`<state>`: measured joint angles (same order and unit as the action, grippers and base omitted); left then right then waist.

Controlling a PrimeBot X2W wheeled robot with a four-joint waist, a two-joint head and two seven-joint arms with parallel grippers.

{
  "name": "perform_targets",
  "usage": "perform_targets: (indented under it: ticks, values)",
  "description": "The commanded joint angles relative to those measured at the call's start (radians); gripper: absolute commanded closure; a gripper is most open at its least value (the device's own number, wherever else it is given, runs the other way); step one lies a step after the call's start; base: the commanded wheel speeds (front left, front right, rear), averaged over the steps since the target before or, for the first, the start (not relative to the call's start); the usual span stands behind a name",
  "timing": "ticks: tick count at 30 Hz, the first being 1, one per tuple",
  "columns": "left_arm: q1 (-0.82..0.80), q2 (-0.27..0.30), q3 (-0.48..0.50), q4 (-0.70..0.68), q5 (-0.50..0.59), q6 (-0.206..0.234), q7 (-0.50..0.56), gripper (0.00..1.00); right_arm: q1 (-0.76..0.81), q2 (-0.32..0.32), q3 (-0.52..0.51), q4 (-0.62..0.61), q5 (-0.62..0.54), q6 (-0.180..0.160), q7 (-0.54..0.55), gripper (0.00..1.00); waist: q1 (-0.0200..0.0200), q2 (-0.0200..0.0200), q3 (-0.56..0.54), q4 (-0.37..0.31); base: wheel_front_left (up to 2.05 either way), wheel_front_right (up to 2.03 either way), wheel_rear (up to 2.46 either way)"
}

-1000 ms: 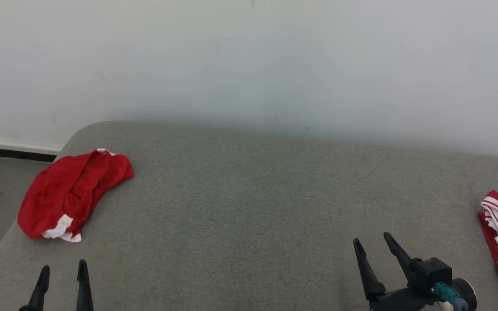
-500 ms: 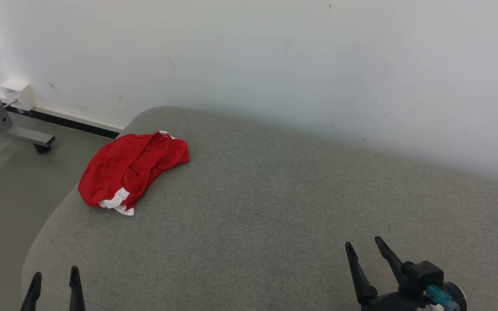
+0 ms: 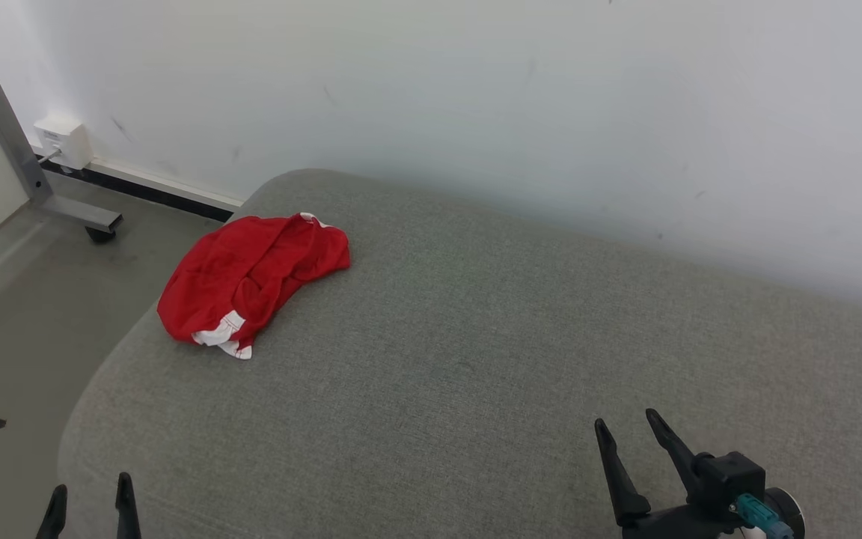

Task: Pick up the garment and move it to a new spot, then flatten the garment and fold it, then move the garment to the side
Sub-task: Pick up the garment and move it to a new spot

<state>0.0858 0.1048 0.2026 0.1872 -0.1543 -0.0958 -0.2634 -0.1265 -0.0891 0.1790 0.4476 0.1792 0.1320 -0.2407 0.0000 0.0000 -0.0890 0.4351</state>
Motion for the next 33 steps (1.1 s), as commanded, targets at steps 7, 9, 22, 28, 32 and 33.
perform_targets:
  ticks: [7,9,22,28,32,33]
  values:
    - [-0.105,0.030,0.006,0.050,-0.026,0.007,0.027,0.00,-0.032,-0.030,0.017,-0.052,-0.006,-0.003,0.029,0.00,0.0000,0.0000,0.106,-0.051,0.00,0.00,0.00]
    - [-0.176,0.036,0.012,0.079,-0.048,0.008,0.058,0.00,-0.052,-0.047,0.024,-0.085,-0.012,-0.003,0.045,0.00,0.0000,0.0000,0.161,-0.072,0.00,0.00,0.00]
    - [-0.678,0.169,0.101,0.307,-0.229,0.011,0.393,0.00,-0.195,-0.130,0.078,-0.305,-0.022,-0.003,0.129,0.00,0.0000,0.0000,0.525,-0.257,0.00,0.00,0.00]
    - [-0.809,0.203,0.187,0.364,-0.345,0.070,0.577,0.00,-0.232,-0.132,0.077,-0.358,-0.022,-0.003,0.130,0.00,0.0000,0.0000,0.633,-0.322,0.00,0.00,0.00]
    - [-0.824,0.254,0.196,0.358,-0.341,0.110,0.649,0.00,-0.248,-0.127,0.073,-0.383,-0.021,-0.003,0.126,0.00,0.0000,0.0000,0.683,-0.360,0.00,0.00,0.00]
    - [-0.815,0.261,0.191,0.359,-0.336,0.111,0.665,0.00,-0.250,-0.124,0.073,-0.386,-0.019,-0.003,0.124,0.00,0.0000,0.0000,0.691,-0.372,0.00,0.00,0.00]
